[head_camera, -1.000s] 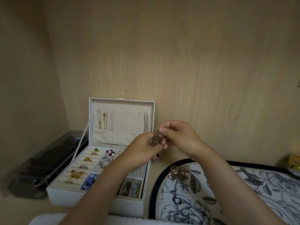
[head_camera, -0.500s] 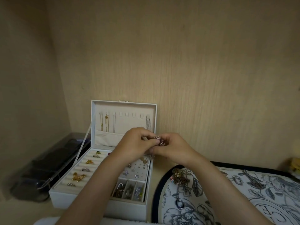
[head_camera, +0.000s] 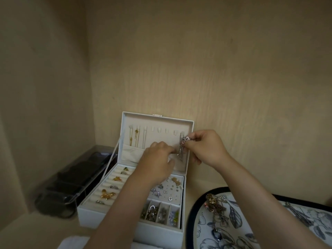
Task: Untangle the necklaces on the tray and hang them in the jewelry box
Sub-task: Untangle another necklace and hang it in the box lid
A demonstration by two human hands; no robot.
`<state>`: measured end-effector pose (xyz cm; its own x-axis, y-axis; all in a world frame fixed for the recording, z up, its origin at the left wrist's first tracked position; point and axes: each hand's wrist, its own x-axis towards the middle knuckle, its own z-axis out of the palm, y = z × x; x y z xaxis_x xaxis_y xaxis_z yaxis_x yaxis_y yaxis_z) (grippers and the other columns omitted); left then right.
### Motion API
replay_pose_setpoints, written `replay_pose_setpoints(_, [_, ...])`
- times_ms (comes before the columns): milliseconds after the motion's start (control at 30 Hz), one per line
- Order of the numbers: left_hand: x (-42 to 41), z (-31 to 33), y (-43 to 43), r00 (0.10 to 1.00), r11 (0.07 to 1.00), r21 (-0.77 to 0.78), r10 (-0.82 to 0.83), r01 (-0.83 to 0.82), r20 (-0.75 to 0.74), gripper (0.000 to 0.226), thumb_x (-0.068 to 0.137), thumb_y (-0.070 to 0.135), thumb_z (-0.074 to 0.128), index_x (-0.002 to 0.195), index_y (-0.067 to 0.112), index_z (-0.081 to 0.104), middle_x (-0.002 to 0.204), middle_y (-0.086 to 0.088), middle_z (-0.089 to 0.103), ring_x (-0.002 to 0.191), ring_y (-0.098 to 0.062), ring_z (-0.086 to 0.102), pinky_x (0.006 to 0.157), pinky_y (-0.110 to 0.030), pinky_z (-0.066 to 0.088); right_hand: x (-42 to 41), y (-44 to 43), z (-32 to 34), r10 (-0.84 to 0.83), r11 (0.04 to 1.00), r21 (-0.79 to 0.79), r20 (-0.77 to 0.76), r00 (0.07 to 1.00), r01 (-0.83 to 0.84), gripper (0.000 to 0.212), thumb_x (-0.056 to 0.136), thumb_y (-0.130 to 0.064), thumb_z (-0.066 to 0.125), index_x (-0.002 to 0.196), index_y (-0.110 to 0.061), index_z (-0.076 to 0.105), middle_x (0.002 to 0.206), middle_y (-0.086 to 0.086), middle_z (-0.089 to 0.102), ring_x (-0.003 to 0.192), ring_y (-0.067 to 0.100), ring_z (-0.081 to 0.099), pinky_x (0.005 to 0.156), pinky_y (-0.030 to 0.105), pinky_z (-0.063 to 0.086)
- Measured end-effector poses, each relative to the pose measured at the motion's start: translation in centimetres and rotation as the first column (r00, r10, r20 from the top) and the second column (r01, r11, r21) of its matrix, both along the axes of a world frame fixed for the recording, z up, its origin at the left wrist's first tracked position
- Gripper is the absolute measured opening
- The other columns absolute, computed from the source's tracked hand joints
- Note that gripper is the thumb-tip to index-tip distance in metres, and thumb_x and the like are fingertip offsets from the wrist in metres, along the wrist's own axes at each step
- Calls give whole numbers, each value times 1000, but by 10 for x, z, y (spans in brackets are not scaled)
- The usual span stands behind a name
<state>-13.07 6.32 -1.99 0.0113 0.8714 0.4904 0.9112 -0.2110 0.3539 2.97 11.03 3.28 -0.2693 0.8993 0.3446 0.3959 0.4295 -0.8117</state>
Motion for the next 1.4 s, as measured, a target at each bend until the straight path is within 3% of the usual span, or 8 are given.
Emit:
replay_pose_setpoints(200, [2, -5, 0, 983, 997, 12, 79, -78, -168, 35, 94, 35, 51, 126, 26, 59, 116, 1, 53, 114, -20, 39, 101, -34, 31, -21, 7, 12, -132, 938, 340, 198, 971, 58, 15, 83, -11, 66, 80, -21, 78, 60, -12, 64, 55, 2, 58, 57, 16, 43])
replay_pose_setpoints(400, [0, 1, -2, 989, 998, 19, 63, -61, -132, 26, 93, 34, 55, 116, 25, 64, 116, 4, 56, 113, -18, 41, 105, -33, 30, -25, 10, 5, -332, 801, 596, 512, 792, -49, 24, 88, -21, 62, 107, -27, 73, 97, -4, 74, 88, 20, 68, 67, 28, 50])
replay_pose_setpoints(533, [-4, 6, -3, 998, 997, -45, 52, -54, -47, 25, 93, 33, 59, 115, 25, 67, 114, 4, 68, 112, -19, 55, 104, -35, 37, -26, 14, -9, -429, 685, 704, 597, 678, -187, 25, 78, -15, 71, 102, -22, 71, 92, 0, 66, 67, 27, 65, 53, 32, 49])
replay_pose_setpoints(700, [-7, 8, -5, 998, 996, -65, 66, -67, -11, 28, 92, 37, 61, 118, 29, 67, 118, 9, 68, 114, -17, 55, 106, -35, 34, -23, 16, -21, -435, 644, 718, 627, 646, -263, 26, 55, -5, 85, 71, -20, 71, 67, -1, 58, 41, 22, 51, 36, 22, 32])
replay_pose_setpoints(900, [-5, 10, -7, 997, 995, -61, 78, -77, 9, 26, 93, 37, 61, 117, 31, 67, 117, 9, 68, 114, -16, 55, 105, -34, 35, -13, 14, -16, -242, 809, 528, 699, 673, -257, 33, 92, -13, 60, 116, -30, 72, 107, -5, 73, 96, 19, 67, 75, 34, 55])
replay_pose_setpoints(1067, [-5, 12, -8, 996, 993, -86, 81, -78, 34, 19, 91, 31, 62, 108, 30, 69, 108, 8, 70, 106, -17, 58, 101, -34, 41, -15, 4, -25, -97, 882, 378, 733, 673, -283, 26, 89, -32, 59, 110, -29, 73, 98, -4, 73, 90, 18, 66, 72, 35, 56])
replay_pose_setpoints(1167, [-6, 13, -10, 995, 990, -107, 95, -90, 37, 19, 90, 26, 63, 109, 30, 67, 109, 7, 68, 106, -16, 57, 99, -34, 44, -16, 6, -32, -172, 852, 459, 699, 694, -251, 25, 86, -45, 67, 107, -32, 74, 95, -6, 68, 87, 15, 65, 68, 32, 54])
replay_pose_setpoints(1400, [-6, 10, -7, 998, 990, -124, 66, -64, 15, 34, 91, 29, 59, 125, 30, 64, 122, 8, 66, 115, -16, 55, 102, -37, 44, -15, 11, -34, -313, 792, 610, 459, 831, -39, 17, 91, -30, 69, 103, -23, 77, 102, -4, 62, 81, 19, 66, 61, 30, 51])
